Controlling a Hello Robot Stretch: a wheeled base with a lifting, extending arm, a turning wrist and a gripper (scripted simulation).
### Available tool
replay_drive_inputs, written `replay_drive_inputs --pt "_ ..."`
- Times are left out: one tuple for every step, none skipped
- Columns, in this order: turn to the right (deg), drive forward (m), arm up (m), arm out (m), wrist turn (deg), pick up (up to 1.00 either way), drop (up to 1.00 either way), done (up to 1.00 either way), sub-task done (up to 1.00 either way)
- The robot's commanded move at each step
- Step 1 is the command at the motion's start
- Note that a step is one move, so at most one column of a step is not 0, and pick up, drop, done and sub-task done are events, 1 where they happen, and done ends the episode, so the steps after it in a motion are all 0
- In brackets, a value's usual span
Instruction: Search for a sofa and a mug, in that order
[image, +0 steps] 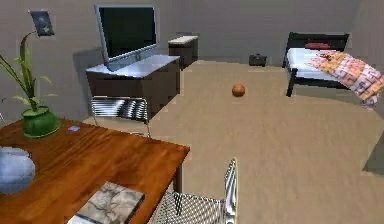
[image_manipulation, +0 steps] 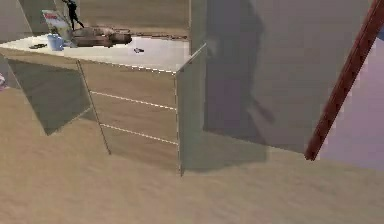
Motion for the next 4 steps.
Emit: replay_drive_inputs --pt "45.0 0.00 0.00 0.00 0.0 0.00 0.00 0.00 0.00" --pt "45.0 0.00 0.00 0.00 0.0 0.00 0.00 0.00 0.00" --pt "18.0 0.00 0.00 0.00 0.0 0.00 0.00 0.00 0.00" --pt "0.0 0.20 0.00 0.00 0.0 0.00 0.00 0.00 0.00"
